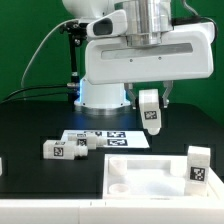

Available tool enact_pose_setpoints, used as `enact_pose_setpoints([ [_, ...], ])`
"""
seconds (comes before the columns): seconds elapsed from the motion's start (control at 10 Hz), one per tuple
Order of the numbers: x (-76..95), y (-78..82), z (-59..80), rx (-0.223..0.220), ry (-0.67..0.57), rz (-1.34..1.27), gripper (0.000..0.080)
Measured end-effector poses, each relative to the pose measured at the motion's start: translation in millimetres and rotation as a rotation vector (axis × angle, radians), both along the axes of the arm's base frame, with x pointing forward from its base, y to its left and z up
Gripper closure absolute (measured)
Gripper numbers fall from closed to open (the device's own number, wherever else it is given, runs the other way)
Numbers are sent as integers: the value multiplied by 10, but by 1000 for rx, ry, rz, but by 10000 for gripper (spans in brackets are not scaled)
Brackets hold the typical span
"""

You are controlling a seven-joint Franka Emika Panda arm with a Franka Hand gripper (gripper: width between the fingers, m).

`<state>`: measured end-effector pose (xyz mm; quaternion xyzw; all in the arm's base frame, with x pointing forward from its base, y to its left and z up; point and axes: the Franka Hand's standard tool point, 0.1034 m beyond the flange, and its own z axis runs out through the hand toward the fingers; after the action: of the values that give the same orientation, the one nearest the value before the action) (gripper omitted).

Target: Assemble square table

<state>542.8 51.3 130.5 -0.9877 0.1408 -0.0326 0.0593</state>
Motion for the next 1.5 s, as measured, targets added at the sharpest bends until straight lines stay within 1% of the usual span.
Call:
enact_pose_setpoints([
  [0.1,41,-6,-22,-11,-46,1,515],
  [0.2,242,-63,-25,-39,-151,13,515],
  [0.3,409,-106,1,-61,-215,48,515],
  [0.4,542,-146,61,-85,-289,71,515],
  [0.5,583,-147,98,-116,-388,75,515],
  [0.6,528,-143,47,-129,-413,76,515],
  [0.7,538,-155,40,-141,-448,75,515],
  [0.8,538,-174,0,-142,-434,79,515],
  [0.9,610,-255,-73,-149,-406,93,515],
  [1.0,774,-305,-71,-156,-405,105,515],
  [1.1,890,-395,-74,-173,-418,128,515],
  [1.2,916,-483,-138,-187,-420,137,515],
  [1.3,893,-514,-211,-195,-424,134,515],
  [1.5,832,-558,-284,-210,-431,138,515],
])
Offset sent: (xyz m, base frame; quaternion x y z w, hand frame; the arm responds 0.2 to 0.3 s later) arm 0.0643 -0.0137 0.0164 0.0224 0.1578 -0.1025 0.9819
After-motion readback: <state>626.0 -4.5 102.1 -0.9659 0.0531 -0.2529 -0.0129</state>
